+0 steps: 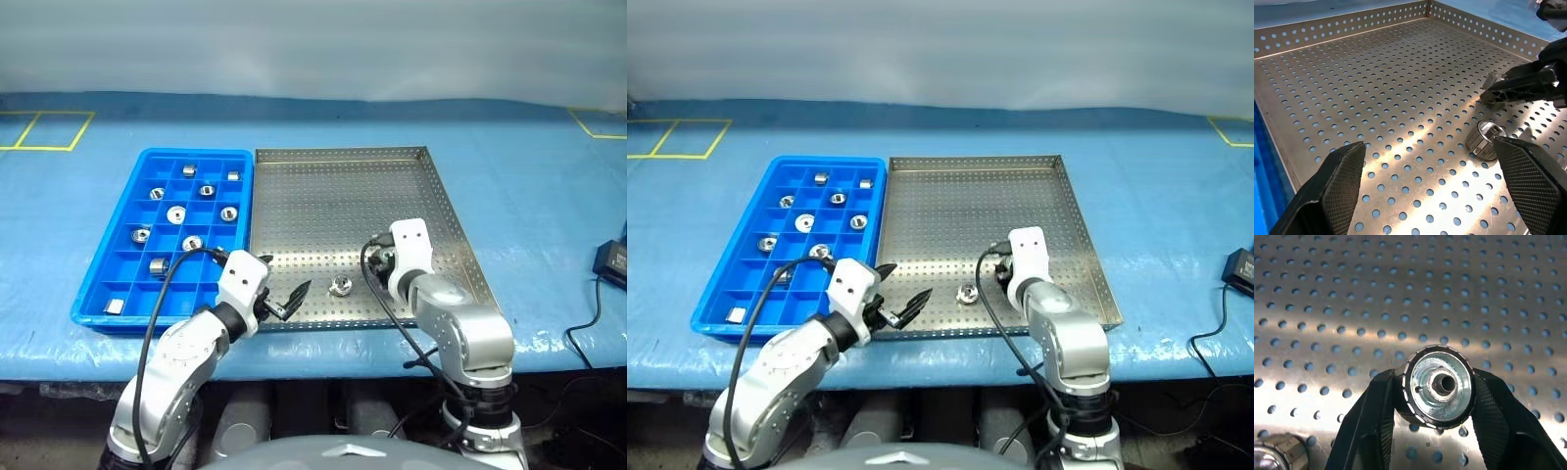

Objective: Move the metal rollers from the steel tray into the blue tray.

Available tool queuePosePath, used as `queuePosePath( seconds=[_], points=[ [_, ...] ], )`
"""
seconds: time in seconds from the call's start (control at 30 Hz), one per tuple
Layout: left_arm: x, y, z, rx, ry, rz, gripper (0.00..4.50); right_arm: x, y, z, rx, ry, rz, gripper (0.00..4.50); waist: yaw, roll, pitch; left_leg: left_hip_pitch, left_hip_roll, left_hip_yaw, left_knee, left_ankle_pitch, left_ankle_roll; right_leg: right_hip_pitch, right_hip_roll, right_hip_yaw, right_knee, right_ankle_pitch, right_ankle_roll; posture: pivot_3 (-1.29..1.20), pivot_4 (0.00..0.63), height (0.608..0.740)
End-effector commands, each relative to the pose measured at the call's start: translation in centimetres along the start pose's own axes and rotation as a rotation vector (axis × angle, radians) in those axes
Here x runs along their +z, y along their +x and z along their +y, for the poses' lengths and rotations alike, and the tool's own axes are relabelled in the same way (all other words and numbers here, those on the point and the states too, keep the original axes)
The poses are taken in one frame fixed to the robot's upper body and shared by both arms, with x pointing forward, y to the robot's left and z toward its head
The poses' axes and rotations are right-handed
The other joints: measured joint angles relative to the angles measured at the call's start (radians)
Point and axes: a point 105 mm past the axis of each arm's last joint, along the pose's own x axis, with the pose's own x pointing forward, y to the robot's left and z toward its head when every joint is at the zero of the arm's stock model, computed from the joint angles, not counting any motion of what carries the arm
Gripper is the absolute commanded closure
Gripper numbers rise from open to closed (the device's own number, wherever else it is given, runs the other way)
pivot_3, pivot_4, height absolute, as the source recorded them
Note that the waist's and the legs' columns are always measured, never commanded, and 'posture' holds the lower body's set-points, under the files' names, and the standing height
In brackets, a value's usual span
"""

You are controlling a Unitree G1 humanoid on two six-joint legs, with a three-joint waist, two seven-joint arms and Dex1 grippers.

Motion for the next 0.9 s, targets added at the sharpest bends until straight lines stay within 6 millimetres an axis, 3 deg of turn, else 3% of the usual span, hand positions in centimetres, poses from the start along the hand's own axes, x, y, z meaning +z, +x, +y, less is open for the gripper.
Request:
queuePosePath(
  seconds=[0.03, 0.2, 0.43, 0.7, 0.9],
  points=[
    [1.3, -0.6, 1.5, 0.117, 0.046, -0.067, 0.00, 3.7, 0.1, 2.7, 0.095, -0.066, -0.130, 2.65, 0.005, 0.000, 0.000, 0.000, 0.000, 0.000, 0.000, 0.000, 0.000, 0.000, 0.000, 0.000, 0.000, 0.000, 0.001, 0.24, 0.150, 0.740],
    [1.8, -2.1, 4.6, 0.330, 0.040, -0.101, 0.00, 6.5, 0.8, 8.0, 0.281, -0.143, -0.207, 2.65, 0.018, 0.000, 0.000, 0.000, 0.000, -0.001, -0.001, 0.000, 0.000, 0.000, 0.000, -0.001, 0.000, 0.002, 0.002, 0.31, 0.150, 0.740],
    [1.6, -4.8, 5.4, 0.432, 0.032, -0.094, 0.00, 7.8, 0.7, 14.4, 0.507, -0.217, -0.248, 2.65, 0.067, 0.000, 0.000, -0.001, -0.001, -0.002, -0.002, 0.000, 0.000, 0.000, -0.001, -0.002, -0.001, 0.002, 0.002, 0.43, 0.150, 0.740],
    [0.4, -6.9, 5.3, 0.492, -0.013, -0.063, 0.00, 6.8, 0.2, 17.9, 0.647, -0.267, -0.229, 2.65, 0.133, 0.000, 0.000, -0.001, -0.001, -0.003, -0.002, 0.000, 0.000, 0.000, -0.002, -0.004, -0.002, -0.001, -0.001, 0.48, 0.150, 0.740],
    [0.2, -6.6, 5.1, 0.486, -0.037, -0.061, 0.00, 4.9, 0.6, 18.4, 0.682, -0.269, -0.160, 2.65, 0.169, 0.000, 0.000, -0.001, 0.000, -0.003, -0.002, 0.000, -0.001, -0.001, -0.001, -0.005, -0.002, -0.001, -0.002, 0.46, 0.150, 0.740]
  ],
)
